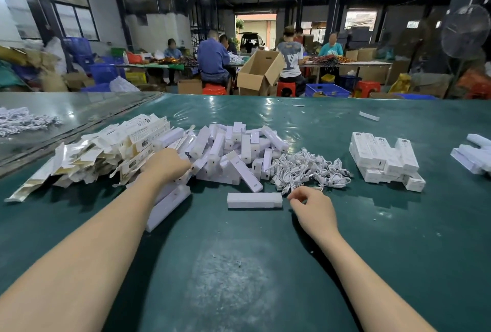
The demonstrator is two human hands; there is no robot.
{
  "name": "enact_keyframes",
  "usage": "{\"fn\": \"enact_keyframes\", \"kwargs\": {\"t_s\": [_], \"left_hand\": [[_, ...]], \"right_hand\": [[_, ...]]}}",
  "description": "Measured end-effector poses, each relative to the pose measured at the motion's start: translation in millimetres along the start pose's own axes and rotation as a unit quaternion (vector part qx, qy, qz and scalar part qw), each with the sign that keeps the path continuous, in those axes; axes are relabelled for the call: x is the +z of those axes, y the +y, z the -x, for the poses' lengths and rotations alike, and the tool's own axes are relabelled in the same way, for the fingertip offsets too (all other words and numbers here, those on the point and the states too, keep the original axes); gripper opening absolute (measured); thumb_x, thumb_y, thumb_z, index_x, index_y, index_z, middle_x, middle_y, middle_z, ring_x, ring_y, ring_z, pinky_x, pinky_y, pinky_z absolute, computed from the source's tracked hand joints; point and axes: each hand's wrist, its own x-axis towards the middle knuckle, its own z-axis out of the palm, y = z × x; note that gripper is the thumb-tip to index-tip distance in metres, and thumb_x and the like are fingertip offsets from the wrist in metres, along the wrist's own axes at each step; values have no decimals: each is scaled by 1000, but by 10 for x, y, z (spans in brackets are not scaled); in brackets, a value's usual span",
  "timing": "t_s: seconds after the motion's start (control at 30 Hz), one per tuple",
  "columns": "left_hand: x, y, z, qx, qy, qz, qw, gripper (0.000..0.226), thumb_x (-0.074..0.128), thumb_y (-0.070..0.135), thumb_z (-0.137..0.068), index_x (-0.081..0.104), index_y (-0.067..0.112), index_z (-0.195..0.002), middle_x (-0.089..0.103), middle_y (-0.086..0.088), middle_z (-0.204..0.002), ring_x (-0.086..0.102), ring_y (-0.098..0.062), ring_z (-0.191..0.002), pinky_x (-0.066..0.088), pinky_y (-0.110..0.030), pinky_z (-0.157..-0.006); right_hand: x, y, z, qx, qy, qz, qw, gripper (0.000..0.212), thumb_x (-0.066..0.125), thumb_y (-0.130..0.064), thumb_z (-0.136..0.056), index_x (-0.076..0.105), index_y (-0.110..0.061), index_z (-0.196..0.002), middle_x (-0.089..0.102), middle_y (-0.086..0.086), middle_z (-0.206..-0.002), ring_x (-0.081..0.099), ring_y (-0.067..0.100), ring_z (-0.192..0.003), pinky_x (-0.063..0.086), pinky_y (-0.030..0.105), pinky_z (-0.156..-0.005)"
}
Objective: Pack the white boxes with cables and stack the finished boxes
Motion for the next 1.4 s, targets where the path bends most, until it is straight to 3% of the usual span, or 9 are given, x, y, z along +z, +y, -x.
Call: {"fn": "enact_keyframes", "kwargs": {"t_s": [0.1, 0.2, 0.37, 0.5, 0.63, 0.7, 0.83, 1.07, 1.4], "left_hand": [[21, 49, 70, -4, 101, 88, 991, 19, 49, 14, -80, 47, 8, -62, 50, -10, -62, 51, -30, -66, 32, -30, -50], [24, 110, 184, -10, 242, 240, 940, 27, 49, 10, -86, 64, 4, -107, 65, -15, -108, 58, -33, -103, 43, -34, -85], [-41, 279, 507, -18, 390, 422, 819, 22, 50, 4, -90, 69, 3, -102, 70, -12, -87, 65, -6, -80, 17, 16, -67], [185, 535, 960, 86, 331, 504, 793, 26, 59, -1, -84, 66, 21, -97, 67, 6, -80, 57, 3, -58, 41, -2, -54], [500, 788, 1346, 329, 290, 356, 825, 13, 68, 3, -77, 72, 11, -86, 70, 12, -79, 61, -3, -69, 46, -9, -66], [570, 831, 1384, 369, 147, 361, 844, 15, 66, -4, -77, 73, 8, -83, 70, 18, -78, 62, 3, -71, 47, -8, -69], [671, 766, 1368, 353, 17, 379, 855, 17, 66, -10, -75, 72, 4, -80, 65, 16, -79, 61, 9, -73, 49, -10, -72], [648, 727, 1320, 230, -60, 485, 842, 29, 71, -2, -72, 63, 25, -68, 70, 14, -82, 67, -5, -75, 50, -14, -67], [638, 835, 1351, 67, -232, 662, 709, 11, 56, -4, -85, 58, 6, -82, 64, -12, -83, 64, -13, -65, 56, -23, -63]], "right_hand": [[-1, -13, 5, 6, 0, -1, 1000, 21, 52, -9, -79, 59, -28, -72, 56, -13, -71, 53, 17, -75, 34, 25, -62], [2, -14, 7, 8, 2, -1, 1000, 22, 52, -8, -78, 59, -28, -71, 56, -15, -69, 53, 16, -75, 34, 25, -62], [10, -15, 20, 0, 13, -29, 999, 23, 53, -6, -79, 59, -27, -69, 55, -16, -65, 52, 16, -71, 34, 25, -62], [22, -105, 40, 2, -15, -215, 977, 8, 58, -9, -86, 64, -13, -88, 60, 1, -71, 53, 13, -59, 45, 24, -59], [-37, -207, 78, 97, -136, -511, 843, 22, 53, -39, -80, 57, -19, -88, 66, 7, -80, 62, 11, -57, 47, 20, -52], [-95, -182, 66, 110, -139, -554, 813, 31, 54, -48, -69, 63, -21, -80, 70, 4, -77, 65, 13, -63, 47, 24, -60], [-137, -91, 27, 155, -62, -564, 809, 9, 61, -14, -81, 54, -18, -80, 69, 6, -64, 65, 16, -58, 42, 31, -64], [-93, -77, 20, 143, -54, -615, 774, 13, 66, -20, -69, 56, -15, -76, 67, 0, -58, 65, 11, -54, 48, 20, -49], [-101, -67, 27, 78, -110, -683, 717, 13, 60, -7, -67, 59, -12, -79, 66, 4, -68, 66, 13, -63, 54, 23, -57]]}}
